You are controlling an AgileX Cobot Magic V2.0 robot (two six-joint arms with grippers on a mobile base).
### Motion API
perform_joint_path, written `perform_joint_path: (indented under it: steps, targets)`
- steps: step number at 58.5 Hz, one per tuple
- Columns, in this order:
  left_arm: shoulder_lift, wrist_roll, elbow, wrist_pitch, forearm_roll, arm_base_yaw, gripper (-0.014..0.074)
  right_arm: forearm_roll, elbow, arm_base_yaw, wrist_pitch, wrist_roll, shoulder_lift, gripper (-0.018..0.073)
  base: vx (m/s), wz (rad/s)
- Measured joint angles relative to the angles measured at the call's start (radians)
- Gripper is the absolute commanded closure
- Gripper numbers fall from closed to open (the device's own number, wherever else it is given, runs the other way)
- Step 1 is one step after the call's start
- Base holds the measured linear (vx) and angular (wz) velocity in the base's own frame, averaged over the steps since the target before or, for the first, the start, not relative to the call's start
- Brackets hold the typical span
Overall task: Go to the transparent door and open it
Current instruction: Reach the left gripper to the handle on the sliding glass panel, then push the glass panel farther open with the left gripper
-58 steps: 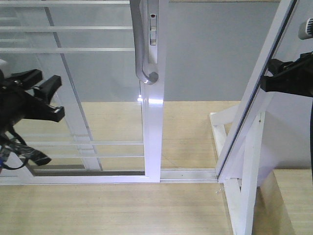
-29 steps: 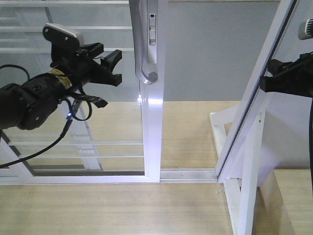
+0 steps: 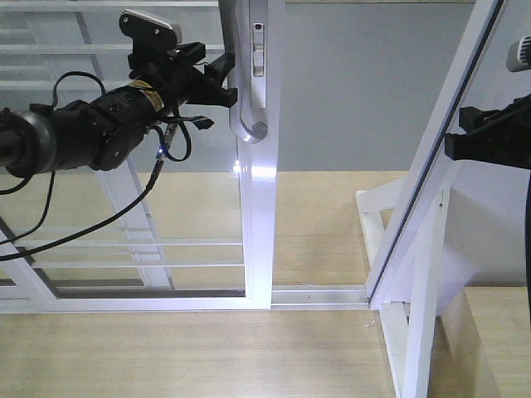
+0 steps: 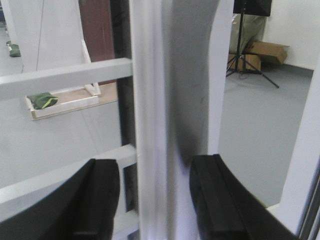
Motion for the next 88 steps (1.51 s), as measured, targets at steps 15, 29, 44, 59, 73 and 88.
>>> perform_joint_path:
  steps: [15,29,44,59,73,88]
  targets:
    - [0.042,-0.021,-0.064,0.016,-0.001,-0.043,0.0142,0.0,0.0,0.0,0.007,-0.003,0.0,0.0122,0.0,0.0]
    - [0.117,-0.021,-0.14,0.033,-0.001,-0.043,0.0161,0.0,0.0,0.0,0.033,-0.003,0.0,0.0122,0.0,0.0]
    - [0.129,0.015,-0.163,0.079,-0.005,-0.041,0.0261,0.0,0.0,0.0,0.051,-0.003,0.0,0.0122,0.0,0.0]
    - [0.096,0.024,-0.164,0.19,-0.04,-0.044,0.0272,0.0,0.0,0.0,0.051,-0.003,0.0,0.0122,0.0,0.0]
    - [0.078,0.024,-0.164,0.25,-0.045,-0.03,0.0272,0.0,0.0,0.0,0.052,-0.003,0.0,0.0122,0.0,0.0]
    - [0.043,0.023,-0.156,0.331,-0.045,-0.007,0.0272,0.0,0.0,0.0,0.053,-0.003,0.0,0.0122,0.0,0.0]
